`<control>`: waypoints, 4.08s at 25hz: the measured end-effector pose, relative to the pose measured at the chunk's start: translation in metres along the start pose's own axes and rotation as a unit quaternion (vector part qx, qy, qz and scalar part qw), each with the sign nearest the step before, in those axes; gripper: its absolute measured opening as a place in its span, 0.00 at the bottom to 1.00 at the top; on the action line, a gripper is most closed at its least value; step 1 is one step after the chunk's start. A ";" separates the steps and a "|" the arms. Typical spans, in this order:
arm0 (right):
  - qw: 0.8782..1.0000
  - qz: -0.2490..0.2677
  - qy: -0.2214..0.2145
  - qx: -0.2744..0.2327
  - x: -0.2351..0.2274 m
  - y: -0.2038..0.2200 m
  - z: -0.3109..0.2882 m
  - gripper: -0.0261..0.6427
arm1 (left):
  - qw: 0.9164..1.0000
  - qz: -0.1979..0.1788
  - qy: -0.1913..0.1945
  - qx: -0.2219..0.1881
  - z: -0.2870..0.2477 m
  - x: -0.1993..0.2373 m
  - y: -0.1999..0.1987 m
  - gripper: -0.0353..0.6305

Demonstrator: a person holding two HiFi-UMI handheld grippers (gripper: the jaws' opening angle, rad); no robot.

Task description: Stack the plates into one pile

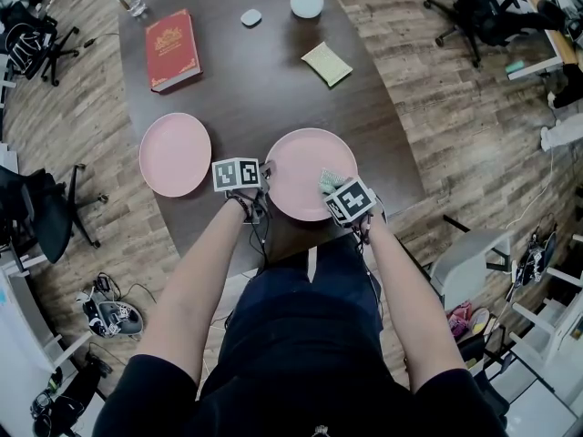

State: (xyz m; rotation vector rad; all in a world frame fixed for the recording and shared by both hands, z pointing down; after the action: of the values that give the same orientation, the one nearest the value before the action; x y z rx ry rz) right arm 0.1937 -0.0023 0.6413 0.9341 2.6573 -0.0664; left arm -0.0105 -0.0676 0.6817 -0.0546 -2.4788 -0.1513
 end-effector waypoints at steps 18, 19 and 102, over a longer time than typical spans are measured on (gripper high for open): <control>1.000 0.000 -0.022 -0.001 0.012 0.003 -0.005 0.17 | 1.000 0.013 0.003 -0.002 -0.001 0.000 0.001 0.13; 1.000 0.000 -0.024 0.000 0.013 0.003 -0.006 0.17 | 1.000 0.014 0.003 -0.002 -0.001 0.000 0.001 0.13; 0.997 -0.003 -0.082 0.012 0.060 -0.010 -0.026 0.17 | 1.000 0.012 0.012 0.003 -0.002 0.001 0.001 0.13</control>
State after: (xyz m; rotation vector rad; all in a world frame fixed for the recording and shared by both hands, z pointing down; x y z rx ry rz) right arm 0.1359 0.0295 0.6462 0.8878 2.5145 -0.1697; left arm -0.0100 -0.0668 0.6846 -0.0781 -2.4531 -0.1332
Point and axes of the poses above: the fingertips, and each gripper's own axes: z backward along the fingers, x to its left, y out of its underside, the point moved 5 cm from there along z, backward along the fingers, and after that the axes turned 11 degrees about x, right-handed, at the moved point
